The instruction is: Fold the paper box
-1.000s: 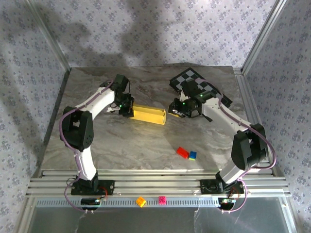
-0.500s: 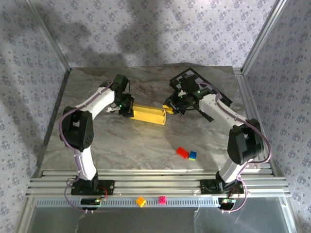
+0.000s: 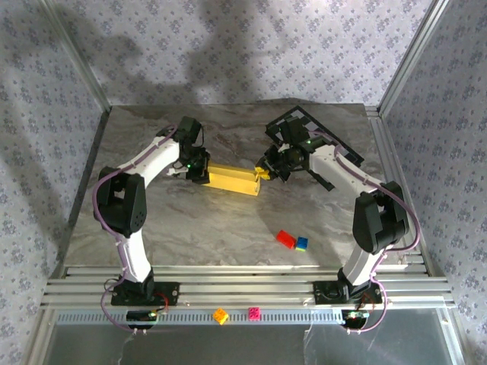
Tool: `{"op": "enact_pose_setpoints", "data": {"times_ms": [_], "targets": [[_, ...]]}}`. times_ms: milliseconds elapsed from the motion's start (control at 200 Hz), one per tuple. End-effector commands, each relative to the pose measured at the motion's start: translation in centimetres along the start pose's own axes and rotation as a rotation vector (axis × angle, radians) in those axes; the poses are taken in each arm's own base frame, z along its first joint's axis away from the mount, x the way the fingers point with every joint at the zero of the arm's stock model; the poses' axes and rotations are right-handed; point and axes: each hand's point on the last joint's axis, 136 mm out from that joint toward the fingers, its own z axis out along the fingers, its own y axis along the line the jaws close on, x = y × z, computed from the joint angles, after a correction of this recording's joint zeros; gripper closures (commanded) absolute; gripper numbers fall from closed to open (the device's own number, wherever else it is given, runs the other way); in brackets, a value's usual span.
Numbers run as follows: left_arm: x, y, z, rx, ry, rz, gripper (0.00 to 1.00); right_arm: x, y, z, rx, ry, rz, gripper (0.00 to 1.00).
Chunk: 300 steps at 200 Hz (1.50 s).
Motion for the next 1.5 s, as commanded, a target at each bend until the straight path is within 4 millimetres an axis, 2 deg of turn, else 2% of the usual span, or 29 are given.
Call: {"op": "enact_pose_setpoints", "data": {"times_ms": [0, 205, 590, 820, 1034, 1229, 1494], "targets": [[-0.2, 0.6, -0.1, -0.023, -0.006, -0.011, 0.53, 0.8, -0.8, 0.0, 0.039, 0.028, -0.001, 0.85], [-0.3, 0.5, -0.1, -0.023, -0.007, -0.013, 0.53, 1.1, -1.6, 0.0, 0.078, 0.028, -0.027, 0.92], [-0.5, 0.6, 0.0, -0.028, -0.010, -0.015, 0.53, 1.2, -2.1, -0.5, 0.128, 0.119, -0.125, 0.94], [-0.5, 0.4, -0.1, -0.023, -0.009, -0.015, 0.53, 2.2, -3.3, -0.1, 0.206, 0.234, -0.222, 0.95], [-0.6, 0.4, -0.2, -0.024, -0.011, -0.015, 0.52, 2.3, -4.5, -1.1, 0.292, 0.222, -0.275, 0.98], [-0.7, 0.6, 0.1, -0.031, -0.012, -0.016, 0.52, 2.6, -5.6, 0.0, 0.324, 0.233, -0.326, 1.00], [-0.8, 0.6, 0.0, -0.030, -0.014, -0.013, 0.52, 2.7, -6.5, -0.4, 0.390, 0.236, -0.388, 0.98]]}}
